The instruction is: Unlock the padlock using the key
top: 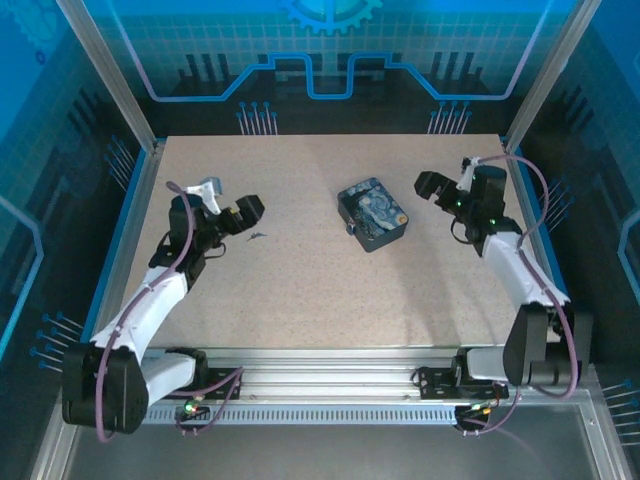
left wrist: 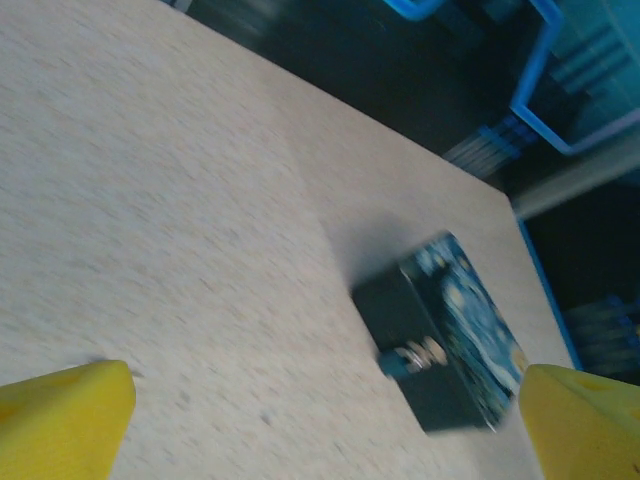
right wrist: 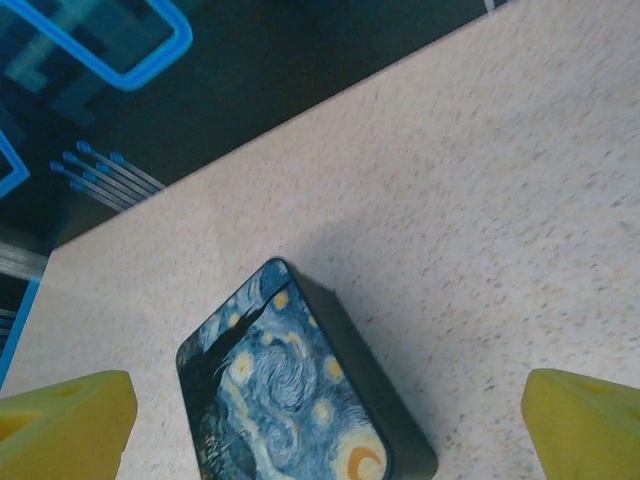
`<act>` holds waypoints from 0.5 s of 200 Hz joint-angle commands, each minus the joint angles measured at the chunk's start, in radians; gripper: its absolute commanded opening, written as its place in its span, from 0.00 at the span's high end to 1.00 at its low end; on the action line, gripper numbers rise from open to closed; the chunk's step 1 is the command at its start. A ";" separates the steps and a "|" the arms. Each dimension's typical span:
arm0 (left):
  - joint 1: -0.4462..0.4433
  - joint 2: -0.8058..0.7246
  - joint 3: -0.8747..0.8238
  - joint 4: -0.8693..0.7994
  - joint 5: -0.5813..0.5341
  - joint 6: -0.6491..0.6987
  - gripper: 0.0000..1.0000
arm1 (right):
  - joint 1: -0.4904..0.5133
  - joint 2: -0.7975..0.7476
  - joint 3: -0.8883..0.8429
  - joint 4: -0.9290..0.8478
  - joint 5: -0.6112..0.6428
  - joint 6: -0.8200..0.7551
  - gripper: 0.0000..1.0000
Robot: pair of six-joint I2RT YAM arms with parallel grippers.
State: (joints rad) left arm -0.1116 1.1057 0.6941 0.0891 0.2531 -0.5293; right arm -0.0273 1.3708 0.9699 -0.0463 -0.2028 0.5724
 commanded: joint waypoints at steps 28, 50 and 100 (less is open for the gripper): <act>-0.196 -0.044 -0.027 -0.152 0.100 -0.055 0.01 | 0.060 0.244 0.258 -0.185 -0.074 -0.009 0.00; -0.269 -0.046 -0.007 -0.197 0.096 -0.051 0.01 | 0.098 0.367 0.385 -0.260 -0.074 -0.018 0.00; -0.365 -0.046 -0.007 -0.229 0.093 -0.052 0.07 | 0.170 0.639 0.664 -0.409 -0.072 -0.032 0.00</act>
State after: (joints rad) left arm -0.4496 1.0779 0.6830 -0.0940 0.3241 -0.5774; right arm 0.1066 1.9209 1.5261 -0.3317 -0.2653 0.5606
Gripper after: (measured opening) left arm 0.932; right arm 0.998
